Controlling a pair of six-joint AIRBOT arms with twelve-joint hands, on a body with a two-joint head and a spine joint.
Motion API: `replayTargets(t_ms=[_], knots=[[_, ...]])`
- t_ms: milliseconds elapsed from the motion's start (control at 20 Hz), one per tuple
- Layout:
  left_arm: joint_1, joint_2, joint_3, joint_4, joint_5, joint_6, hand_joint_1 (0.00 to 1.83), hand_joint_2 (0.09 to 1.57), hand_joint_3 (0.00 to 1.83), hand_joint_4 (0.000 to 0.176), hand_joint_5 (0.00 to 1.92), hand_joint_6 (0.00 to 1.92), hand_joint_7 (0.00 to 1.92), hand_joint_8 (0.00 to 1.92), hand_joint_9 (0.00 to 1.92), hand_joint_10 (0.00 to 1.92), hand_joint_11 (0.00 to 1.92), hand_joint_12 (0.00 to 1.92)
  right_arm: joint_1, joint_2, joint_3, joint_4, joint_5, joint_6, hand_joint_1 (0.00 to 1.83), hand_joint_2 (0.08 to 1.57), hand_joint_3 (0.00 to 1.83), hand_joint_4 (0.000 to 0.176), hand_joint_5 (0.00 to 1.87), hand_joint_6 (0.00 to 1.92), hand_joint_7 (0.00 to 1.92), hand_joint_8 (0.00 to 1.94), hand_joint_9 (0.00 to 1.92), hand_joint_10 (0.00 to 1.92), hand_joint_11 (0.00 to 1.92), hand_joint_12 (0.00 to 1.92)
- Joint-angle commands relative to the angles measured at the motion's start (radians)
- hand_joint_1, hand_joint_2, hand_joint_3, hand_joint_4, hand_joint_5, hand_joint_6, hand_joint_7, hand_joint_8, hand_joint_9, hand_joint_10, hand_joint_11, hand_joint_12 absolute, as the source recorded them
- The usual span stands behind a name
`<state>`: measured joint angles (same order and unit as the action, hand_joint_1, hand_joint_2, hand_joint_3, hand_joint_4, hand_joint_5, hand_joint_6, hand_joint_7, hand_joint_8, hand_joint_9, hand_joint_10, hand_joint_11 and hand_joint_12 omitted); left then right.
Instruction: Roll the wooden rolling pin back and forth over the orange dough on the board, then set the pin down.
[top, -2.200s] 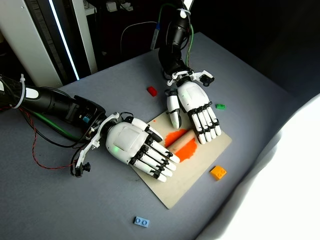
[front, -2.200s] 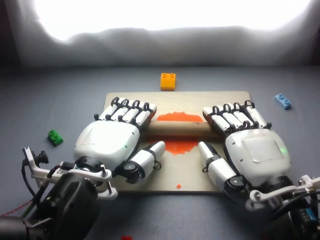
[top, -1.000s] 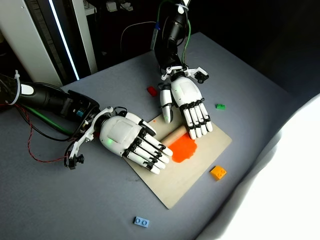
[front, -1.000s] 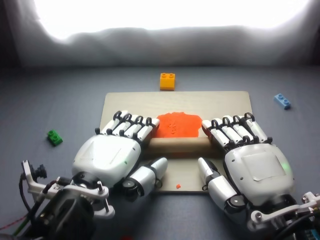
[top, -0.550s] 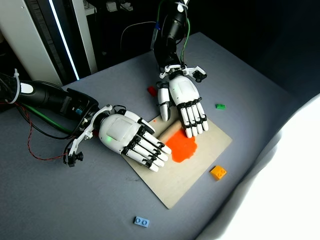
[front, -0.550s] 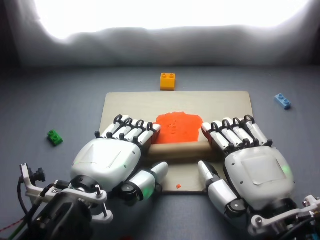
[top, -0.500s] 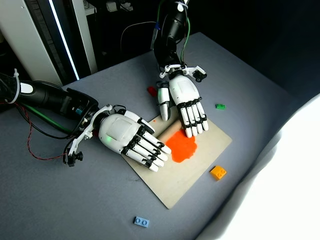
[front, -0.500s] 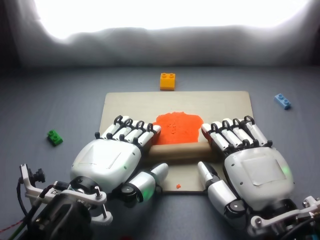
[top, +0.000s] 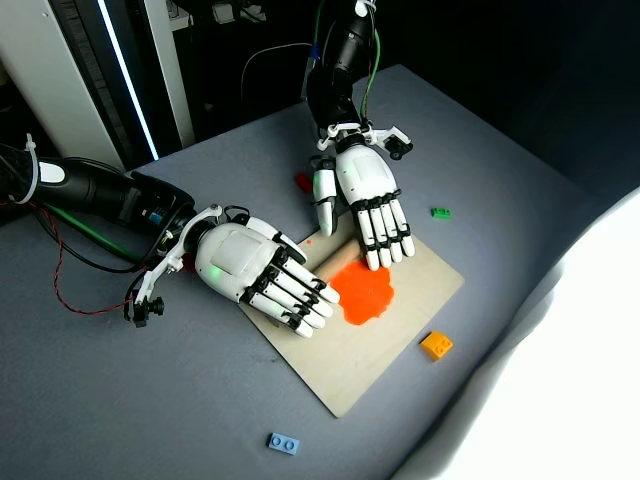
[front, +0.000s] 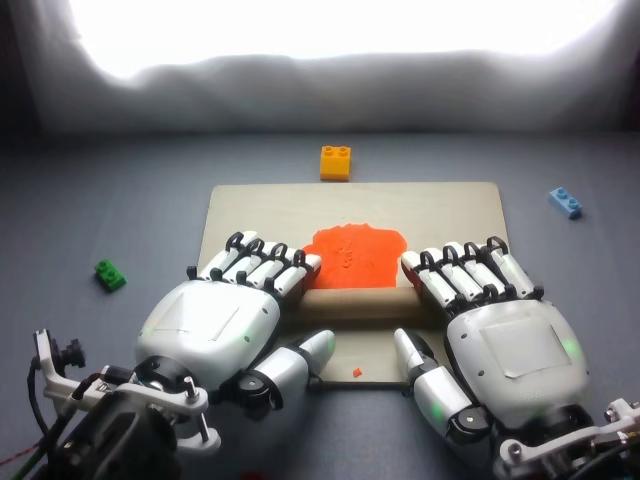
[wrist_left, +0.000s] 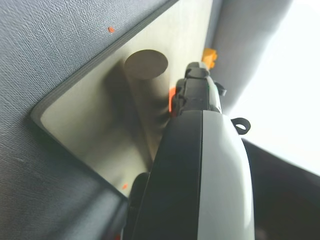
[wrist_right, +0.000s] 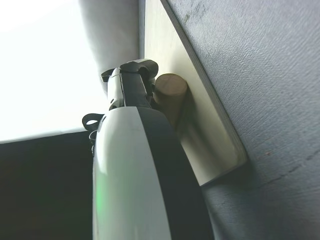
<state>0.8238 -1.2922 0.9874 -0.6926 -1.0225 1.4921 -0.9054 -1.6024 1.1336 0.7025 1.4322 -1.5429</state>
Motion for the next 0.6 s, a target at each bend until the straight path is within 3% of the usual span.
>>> replayTargets(t_ms=[0,550], knots=[[0.0,0.007,-0.003,0.056,-0.094,0.004,0.0,1.54,0.0,0.0,0.2,0.01,0.19,0.01,0.12,0.01,0.0,0.01,-0.011,-0.006,-0.008,-0.025,0.021,-0.002,0.0,1.57,0.12,0.0,0.36,0.0,0.38,0.0,0.3,0.0,0.0,0.7],[0.005,0.014,-0.013,0.051,-0.091,0.019,0.0,1.55,0.0,0.0,0.18,0.0,0.17,0.0,0.1,0.0,0.01,0.0,-0.004,-0.003,-0.008,-0.025,0.028,-0.003,0.0,1.57,0.1,0.0,0.36,0.0,0.4,0.0,0.33,0.01,0.0,0.72]])
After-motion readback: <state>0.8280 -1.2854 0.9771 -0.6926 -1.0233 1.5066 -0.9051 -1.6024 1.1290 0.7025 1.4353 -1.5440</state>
